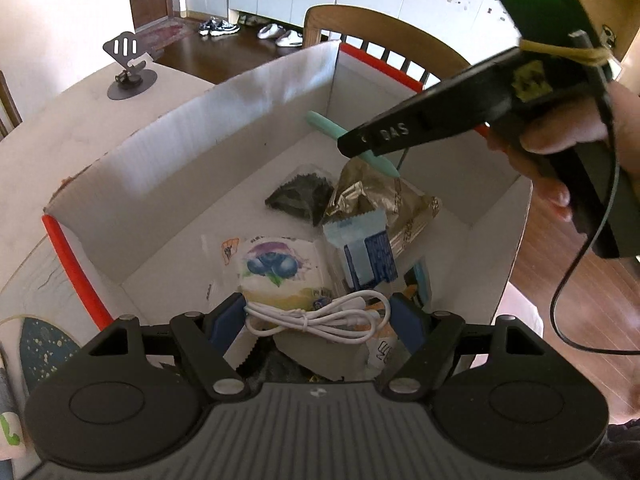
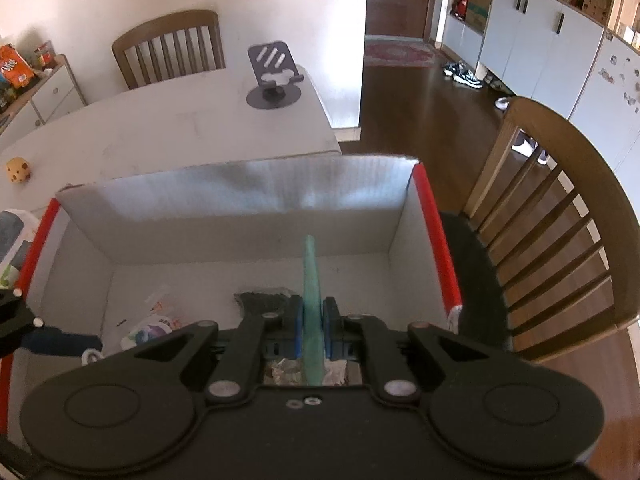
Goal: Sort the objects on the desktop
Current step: 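Lower both tools into the box and open them, releasing stick and cable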
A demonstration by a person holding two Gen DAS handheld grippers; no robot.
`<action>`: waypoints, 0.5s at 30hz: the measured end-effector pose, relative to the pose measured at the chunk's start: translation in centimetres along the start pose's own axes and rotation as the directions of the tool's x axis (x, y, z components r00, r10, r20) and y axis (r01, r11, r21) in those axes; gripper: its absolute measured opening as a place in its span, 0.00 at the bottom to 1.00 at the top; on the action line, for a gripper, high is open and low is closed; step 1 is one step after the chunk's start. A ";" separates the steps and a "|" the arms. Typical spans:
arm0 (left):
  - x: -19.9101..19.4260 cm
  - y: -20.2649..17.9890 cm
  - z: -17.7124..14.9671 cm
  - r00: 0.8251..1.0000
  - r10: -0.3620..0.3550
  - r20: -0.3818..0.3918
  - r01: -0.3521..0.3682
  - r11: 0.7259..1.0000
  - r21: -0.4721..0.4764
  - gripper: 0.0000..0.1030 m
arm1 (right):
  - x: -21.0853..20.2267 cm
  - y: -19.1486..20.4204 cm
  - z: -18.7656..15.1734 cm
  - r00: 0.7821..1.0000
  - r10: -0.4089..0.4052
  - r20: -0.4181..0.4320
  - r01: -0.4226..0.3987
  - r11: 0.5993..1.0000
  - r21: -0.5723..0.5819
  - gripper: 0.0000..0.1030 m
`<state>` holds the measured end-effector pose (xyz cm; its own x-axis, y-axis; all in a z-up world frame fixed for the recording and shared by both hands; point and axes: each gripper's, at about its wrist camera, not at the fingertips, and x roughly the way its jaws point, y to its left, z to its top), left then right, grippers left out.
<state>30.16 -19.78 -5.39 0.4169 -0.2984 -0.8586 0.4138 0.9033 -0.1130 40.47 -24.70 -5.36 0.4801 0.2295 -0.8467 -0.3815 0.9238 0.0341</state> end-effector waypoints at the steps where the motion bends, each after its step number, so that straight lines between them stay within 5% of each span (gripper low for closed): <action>1: 0.0 -0.1 0.0 1.000 0.003 -0.002 -0.003 1.000 0.005 0.76 | 0.3 0.0 0.0 1.000 -0.005 -0.006 0.005 1.000 -0.005 0.09; 15: 0.7 -0.5 -0.1 1.000 0.003 0.001 -0.003 1.000 0.016 0.76 | 2.0 0.0 -0.1 0.999 -0.016 -0.048 0.015 1.000 -0.024 0.09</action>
<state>30.17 -20.42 -5.94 0.4192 -0.2959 -0.8583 0.4250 0.8994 -0.1025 41.41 -24.25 -7.13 0.4480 0.1997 -0.8714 -0.3934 0.9193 0.0084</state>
